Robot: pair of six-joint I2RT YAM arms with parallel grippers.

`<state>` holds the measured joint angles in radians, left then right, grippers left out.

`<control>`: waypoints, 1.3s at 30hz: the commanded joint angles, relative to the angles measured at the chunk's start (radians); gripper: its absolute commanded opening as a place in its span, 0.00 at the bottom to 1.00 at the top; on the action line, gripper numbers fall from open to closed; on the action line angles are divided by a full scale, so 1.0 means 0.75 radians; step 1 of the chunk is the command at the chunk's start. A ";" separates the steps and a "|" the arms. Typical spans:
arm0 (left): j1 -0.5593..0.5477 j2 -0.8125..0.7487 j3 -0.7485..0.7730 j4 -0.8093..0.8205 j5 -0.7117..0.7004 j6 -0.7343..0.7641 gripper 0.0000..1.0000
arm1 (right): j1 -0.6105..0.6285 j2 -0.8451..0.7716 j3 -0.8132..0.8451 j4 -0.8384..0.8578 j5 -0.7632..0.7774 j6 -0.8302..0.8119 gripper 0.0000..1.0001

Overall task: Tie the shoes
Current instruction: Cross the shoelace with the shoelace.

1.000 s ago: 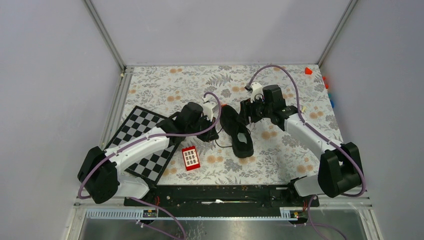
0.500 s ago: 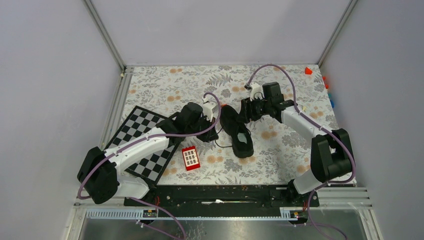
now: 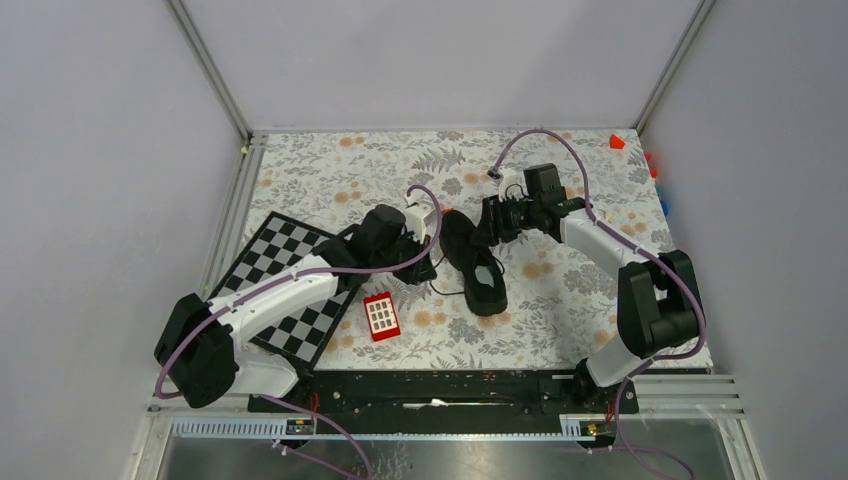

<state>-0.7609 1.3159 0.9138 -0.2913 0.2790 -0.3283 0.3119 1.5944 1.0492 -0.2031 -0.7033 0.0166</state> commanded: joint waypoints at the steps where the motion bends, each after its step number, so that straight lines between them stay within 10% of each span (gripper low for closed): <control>1: 0.004 -0.020 0.018 0.037 -0.019 0.025 0.00 | -0.010 0.000 0.040 -0.011 -0.076 0.015 0.50; 9: 0.005 -0.020 0.019 0.037 -0.017 0.027 0.00 | -0.013 -0.006 0.040 -0.073 -0.096 -0.015 0.53; 28: 0.005 -0.016 0.021 0.037 -0.015 0.022 0.00 | -0.011 -0.059 -0.037 0.035 0.036 -0.036 0.22; 39: 0.005 -0.021 0.021 0.035 -0.012 0.015 0.00 | 0.024 -0.078 -0.080 0.141 0.054 0.018 0.34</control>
<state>-0.7609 1.3159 0.9138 -0.2916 0.2790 -0.3214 0.3145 1.5597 0.9874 -0.1417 -0.6735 0.0174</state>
